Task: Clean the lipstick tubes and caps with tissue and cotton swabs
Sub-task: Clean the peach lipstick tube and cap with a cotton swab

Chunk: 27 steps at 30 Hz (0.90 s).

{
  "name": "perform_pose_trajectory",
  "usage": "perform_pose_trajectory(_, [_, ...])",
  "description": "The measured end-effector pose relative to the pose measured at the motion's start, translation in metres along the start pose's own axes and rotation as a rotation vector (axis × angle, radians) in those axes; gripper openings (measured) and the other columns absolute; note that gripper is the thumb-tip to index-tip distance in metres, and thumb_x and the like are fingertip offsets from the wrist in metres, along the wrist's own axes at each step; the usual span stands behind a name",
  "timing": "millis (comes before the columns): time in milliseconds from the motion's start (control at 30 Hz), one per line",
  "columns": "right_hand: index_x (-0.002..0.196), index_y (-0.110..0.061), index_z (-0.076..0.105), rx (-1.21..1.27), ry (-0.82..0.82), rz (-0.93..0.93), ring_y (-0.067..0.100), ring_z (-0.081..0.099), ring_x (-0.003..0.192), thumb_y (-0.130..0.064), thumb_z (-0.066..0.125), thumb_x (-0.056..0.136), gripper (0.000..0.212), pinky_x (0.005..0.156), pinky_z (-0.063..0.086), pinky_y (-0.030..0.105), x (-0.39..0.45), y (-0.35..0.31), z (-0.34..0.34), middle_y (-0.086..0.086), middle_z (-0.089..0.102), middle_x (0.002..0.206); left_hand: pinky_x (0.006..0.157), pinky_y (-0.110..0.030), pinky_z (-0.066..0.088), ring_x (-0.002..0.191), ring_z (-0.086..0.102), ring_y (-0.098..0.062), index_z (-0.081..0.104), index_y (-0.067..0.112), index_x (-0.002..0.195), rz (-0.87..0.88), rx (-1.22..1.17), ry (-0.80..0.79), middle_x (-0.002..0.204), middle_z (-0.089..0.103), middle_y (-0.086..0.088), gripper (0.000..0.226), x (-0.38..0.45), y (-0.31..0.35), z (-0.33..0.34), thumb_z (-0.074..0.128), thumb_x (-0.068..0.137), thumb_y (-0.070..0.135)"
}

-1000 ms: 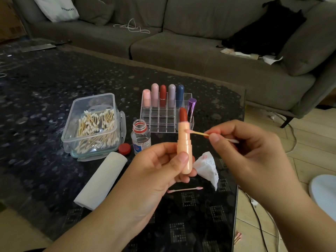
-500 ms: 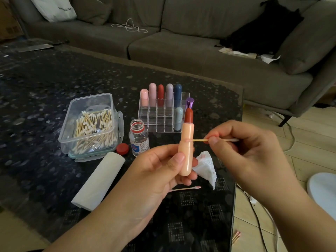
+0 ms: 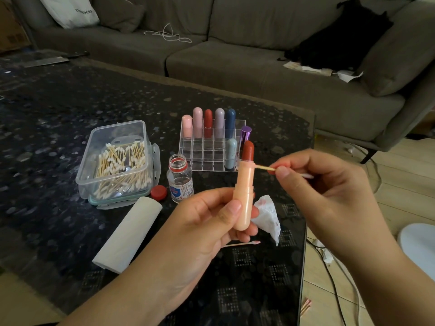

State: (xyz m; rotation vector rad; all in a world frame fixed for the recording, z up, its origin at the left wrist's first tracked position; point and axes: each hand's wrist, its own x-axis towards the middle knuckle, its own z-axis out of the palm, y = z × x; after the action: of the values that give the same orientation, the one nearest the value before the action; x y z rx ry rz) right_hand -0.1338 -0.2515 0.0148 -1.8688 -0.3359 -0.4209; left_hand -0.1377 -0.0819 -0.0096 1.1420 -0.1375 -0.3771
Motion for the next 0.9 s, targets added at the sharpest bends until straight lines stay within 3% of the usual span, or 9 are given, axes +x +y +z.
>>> perform_pose_trajectory(167, [0.079, -0.024, 0.067, -0.042, -0.074, -0.009, 0.007, 0.034, 0.046, -0.02, 0.06, 0.08, 0.008, 0.047, 0.031, 0.01, -0.002, 0.0008, -0.0003, -0.002, 0.039, 0.049, 0.062, -0.022, 0.054, 0.069, 0.066, -0.018, 0.073, 0.008, 0.091, -0.011, -0.026, 0.029, 0.08, 0.072, -0.01, 0.024, 0.0, -0.001, -0.0013, 0.065, 0.074, 0.023])
perform_pose_trajectory(300, [0.076, -0.021, 0.069, 0.025, -0.011, -0.017, 0.007, 0.035, 0.046, -0.02, 0.06, 0.083, 0.011, 0.047, 0.031, 0.008, -0.0005, 0.0008, -0.0008, 0.007, 0.043, 0.052, 0.064, -0.021, 0.052, 0.072, 0.067, -0.016, 0.072, 0.014, 0.098, 0.005, -0.006, -0.004, 0.083, 0.072, -0.008, 0.035, 0.001, -0.0013, -0.0019, 0.067, 0.067, 0.029])
perform_pose_trajectory(400, [0.081, -0.022, 0.069, 0.019, 0.0, -0.013, 0.001, 0.039, 0.046, -0.021, 0.06, 0.084, 0.01, 0.047, 0.031, 0.006, 0.0, 0.0019, -0.0012, -0.008, 0.045, 0.052, 0.064, -0.021, 0.052, 0.072, 0.066, -0.017, 0.072, 0.012, 0.098, 0.007, -0.017, -0.016, 0.083, 0.071, -0.009, 0.035, 0.0014, -0.0029, -0.0037, 0.066, 0.067, 0.028])
perform_pose_trajectory(533, [0.075, -0.021, 0.068, 0.0, -0.036, 0.019, 0.01, 0.035, 0.049, -0.02, 0.06, 0.08, 0.01, 0.047, 0.031, 0.012, -0.0008, 0.0014, -0.0015, 0.013, 0.043, 0.055, 0.065, -0.021, 0.052, 0.072, 0.066, -0.016, 0.073, 0.016, 0.099, 0.01, -0.023, -0.03, 0.083, 0.071, -0.008, 0.029, 0.0012, -0.004, -0.0037, 0.06, 0.074, 0.024])
perform_pose_trajectory(600, [0.075, -0.023, 0.068, 0.001, -0.056, 0.021, 0.014, 0.033, 0.048, -0.019, 0.06, 0.079, 0.01, 0.045, 0.03, 0.013, -0.0013, 0.0006, -0.0013, 0.015, 0.041, 0.054, 0.065, -0.022, 0.053, 0.072, 0.066, -0.016, 0.073, 0.017, 0.099, 0.015, -0.035, -0.043, 0.083, 0.071, -0.008, 0.029, 0.0009, -0.0032, -0.0033, 0.057, 0.076, 0.023])
perform_pose_trajectory(900, [0.078, -0.022, 0.069, 0.095, -0.022, 0.016, 0.003, 0.033, 0.046, -0.019, 0.061, 0.081, 0.009, 0.046, 0.03, 0.01, 0.0, 0.0029, -0.0028, -0.004, 0.039, 0.05, 0.065, -0.023, 0.051, 0.07, 0.062, -0.015, 0.072, 0.01, 0.1, 0.003, -0.083, -0.117, 0.079, 0.068, -0.007, 0.031, 0.0, -0.0033, -0.0024, 0.051, 0.082, 0.021])
